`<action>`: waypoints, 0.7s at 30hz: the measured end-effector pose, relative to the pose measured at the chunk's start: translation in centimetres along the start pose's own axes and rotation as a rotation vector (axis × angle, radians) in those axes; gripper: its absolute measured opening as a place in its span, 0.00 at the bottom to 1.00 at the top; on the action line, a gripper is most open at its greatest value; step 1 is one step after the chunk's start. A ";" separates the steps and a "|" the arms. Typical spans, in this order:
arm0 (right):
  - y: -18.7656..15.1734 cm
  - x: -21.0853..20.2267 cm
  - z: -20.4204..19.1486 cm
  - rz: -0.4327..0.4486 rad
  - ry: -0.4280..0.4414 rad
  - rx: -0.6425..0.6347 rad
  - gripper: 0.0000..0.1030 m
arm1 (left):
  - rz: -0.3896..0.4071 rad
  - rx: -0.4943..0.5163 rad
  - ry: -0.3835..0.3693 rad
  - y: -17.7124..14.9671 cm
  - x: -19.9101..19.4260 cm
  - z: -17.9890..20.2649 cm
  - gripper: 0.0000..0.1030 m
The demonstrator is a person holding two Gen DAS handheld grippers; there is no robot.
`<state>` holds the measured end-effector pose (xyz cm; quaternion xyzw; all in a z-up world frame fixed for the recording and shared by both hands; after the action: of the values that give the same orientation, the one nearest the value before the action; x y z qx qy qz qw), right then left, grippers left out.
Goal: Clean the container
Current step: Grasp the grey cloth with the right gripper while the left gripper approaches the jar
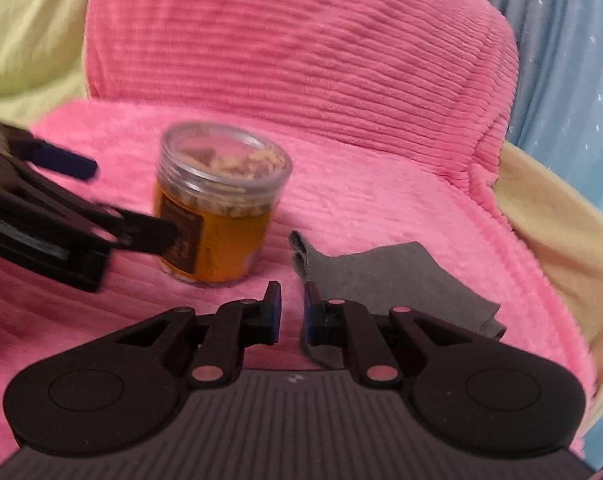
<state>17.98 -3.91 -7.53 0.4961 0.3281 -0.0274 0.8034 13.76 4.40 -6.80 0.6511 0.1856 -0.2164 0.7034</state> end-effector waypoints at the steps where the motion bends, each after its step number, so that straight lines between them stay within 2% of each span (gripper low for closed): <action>1: -0.2 0.6 0.0 -0.020 -0.027 -0.029 0.07 | 0.000 -0.005 -0.003 0.0 0.0 -0.1 0.99; 3: -0.9 1.7 -0.1 -0.063 -0.051 -0.071 0.07 | -0.002 -0.016 -0.006 0.1 0.1 -0.2 0.99; 8: -1.0 2.6 -0.2 -0.080 -0.109 -0.132 0.09 | -0.003 -0.025 -0.022 0.1 0.2 0.1 0.99; 10: -0.8 2.9 0.6 -0.085 -0.117 -0.083 0.14 | 0.010 -0.015 -0.007 0.3 0.0 0.1 0.99; 13: -0.6 3.3 2.1 -0.096 -0.122 0.010 0.15 | 0.022 -0.008 -0.025 0.4 -0.2 0.1 0.99; 16: -0.9 3.9 2.6 -0.098 -0.098 0.035 0.15 | 0.008 0.014 -0.036 0.3 0.2 0.6 0.99; 17: -0.9 3.9 2.7 -0.095 -0.087 0.045 0.13 | 0.007 0.033 -0.035 0.3 0.3 1.0 0.99; 18: -0.7 3.8 3.0 -0.094 -0.067 0.077 0.02 | 0.006 0.054 -0.034 0.2 0.4 1.4 0.99; 21: -0.1 2.3 4.2 -0.070 -0.015 0.212 0.01 | 0.016 0.099 -0.033 0.4 0.7 2.1 0.99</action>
<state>21.85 -6.79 -7.68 0.5662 0.3346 -0.0938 0.7475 14.55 2.29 -6.64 0.6830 0.1578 -0.2307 0.6749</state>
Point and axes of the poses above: each gripper's, at about its wrist camera, not at the fingertips, and x roughly the way its jaws point, z to its right, y to its top, the point moved 10 cm from there along x, roughly the way its jaws point, and after that the axes turned 2 degrees about x, right-handed, at the moved point
